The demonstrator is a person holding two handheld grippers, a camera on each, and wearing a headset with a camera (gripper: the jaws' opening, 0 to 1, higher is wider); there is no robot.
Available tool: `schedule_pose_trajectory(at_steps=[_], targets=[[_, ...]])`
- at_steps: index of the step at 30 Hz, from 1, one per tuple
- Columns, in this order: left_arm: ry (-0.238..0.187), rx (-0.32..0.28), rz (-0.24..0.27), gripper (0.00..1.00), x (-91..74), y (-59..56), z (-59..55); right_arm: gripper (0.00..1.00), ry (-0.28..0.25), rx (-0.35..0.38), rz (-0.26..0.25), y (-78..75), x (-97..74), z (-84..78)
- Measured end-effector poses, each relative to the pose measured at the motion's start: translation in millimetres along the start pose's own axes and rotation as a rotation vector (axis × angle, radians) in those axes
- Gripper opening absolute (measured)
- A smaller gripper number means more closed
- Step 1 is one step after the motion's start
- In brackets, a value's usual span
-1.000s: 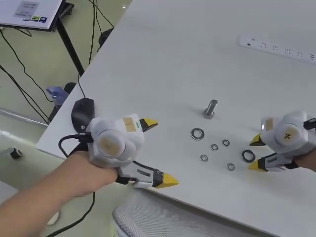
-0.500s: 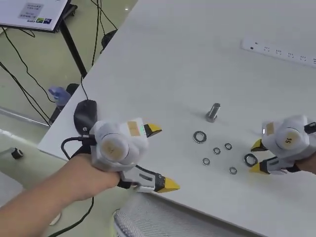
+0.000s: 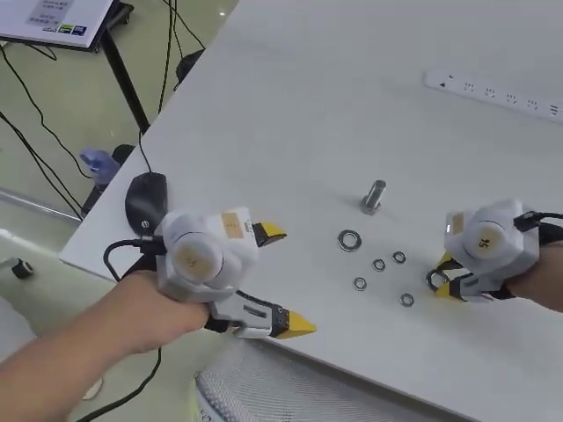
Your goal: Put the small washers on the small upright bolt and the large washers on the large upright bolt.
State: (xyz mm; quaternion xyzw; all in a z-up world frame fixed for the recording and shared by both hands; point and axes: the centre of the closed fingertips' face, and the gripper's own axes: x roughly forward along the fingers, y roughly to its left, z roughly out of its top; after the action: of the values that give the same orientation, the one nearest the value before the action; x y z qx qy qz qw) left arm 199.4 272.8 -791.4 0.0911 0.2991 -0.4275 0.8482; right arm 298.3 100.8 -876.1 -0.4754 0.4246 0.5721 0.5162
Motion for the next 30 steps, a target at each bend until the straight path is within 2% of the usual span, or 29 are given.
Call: schedule_pose_trajectory(at_steps=[3,7,13,18,24,28,30], targets=[[-0.005,-0.001,-0.002,0.73,0.2,-2.0,1.6,0.22,0.016,-0.006,-0.001,0.1,-0.1,-0.8],[-0.018,0.004,-0.006,0.74,-3.0,-4.8,7.3,0.21,0.006,0.003,0.005,-2.5,2.0,-4.2],[-0.016,0.009,-0.001,0.74,-5.7,-0.3,10.1,0.21,0.008,-0.007,0.0,-4.3,2.3,-1.9],[-0.018,0.023,0.004,0.74,-7.7,1.1,16.1,0.21,0.001,0.033,0.016,0.2,-0.6,0.5],[-0.011,0.016,0.024,0.79,-7.2,2.3,13.0,0.21,0.007,0.051,0.016,-0.1,-13.9,1.5],[-0.025,0.016,0.031,0.78,-8.6,3.6,14.5,0.21,0.0,0.073,0.021,-2.5,-25.9,5.5],[-0.016,0.019,0.03,0.78,-9.2,3.9,12.9,0.21,-0.001,0.077,0.02,-4.2,-31.3,7.7]])
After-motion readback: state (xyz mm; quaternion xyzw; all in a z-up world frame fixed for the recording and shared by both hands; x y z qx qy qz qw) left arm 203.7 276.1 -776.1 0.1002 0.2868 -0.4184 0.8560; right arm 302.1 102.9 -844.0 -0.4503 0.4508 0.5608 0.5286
